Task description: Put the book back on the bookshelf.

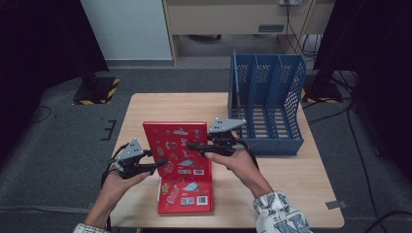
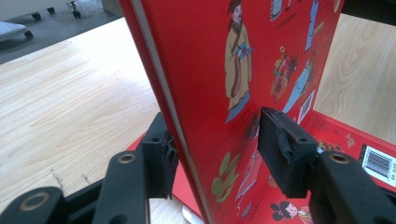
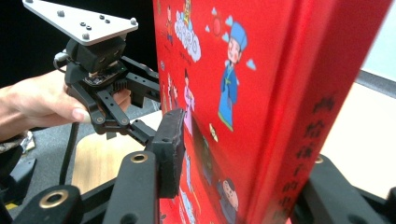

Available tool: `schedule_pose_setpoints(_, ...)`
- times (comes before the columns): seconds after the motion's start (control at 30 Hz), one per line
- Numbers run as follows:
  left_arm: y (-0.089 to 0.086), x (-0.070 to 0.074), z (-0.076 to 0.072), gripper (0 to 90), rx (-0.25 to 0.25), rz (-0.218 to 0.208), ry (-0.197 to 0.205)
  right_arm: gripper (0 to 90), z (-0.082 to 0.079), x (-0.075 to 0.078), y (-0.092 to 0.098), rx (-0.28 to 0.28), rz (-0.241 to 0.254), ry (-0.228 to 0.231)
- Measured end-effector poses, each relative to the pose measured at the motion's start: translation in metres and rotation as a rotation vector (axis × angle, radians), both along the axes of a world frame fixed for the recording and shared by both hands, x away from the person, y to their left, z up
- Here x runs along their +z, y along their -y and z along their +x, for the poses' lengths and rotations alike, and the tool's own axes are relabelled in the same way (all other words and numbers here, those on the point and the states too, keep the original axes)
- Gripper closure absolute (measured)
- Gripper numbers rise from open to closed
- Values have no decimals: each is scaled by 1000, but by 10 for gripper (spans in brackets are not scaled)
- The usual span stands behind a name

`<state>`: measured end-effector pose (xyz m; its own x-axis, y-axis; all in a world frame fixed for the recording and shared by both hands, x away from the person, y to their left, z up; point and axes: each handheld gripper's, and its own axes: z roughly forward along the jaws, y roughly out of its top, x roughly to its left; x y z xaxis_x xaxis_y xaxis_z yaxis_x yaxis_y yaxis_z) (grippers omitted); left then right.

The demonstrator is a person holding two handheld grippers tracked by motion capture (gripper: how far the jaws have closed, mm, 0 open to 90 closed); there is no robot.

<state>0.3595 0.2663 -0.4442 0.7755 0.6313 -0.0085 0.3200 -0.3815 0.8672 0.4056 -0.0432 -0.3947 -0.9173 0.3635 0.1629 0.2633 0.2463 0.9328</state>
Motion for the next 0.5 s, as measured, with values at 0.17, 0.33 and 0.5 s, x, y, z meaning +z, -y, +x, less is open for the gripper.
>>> schedule_pose_setpoints(0.17,0,0,-1,504,-2,0,1,557,0,5,-1,16,2,5)
schedule_pose_setpoints(0.33,0,0,-1,505,1,8,11,545,2,12,-2,27,10,15)
schedule_pose_setpoints(0.5,1,1,-1,499,7,17,24,540,3,18,-3,31,20,24)
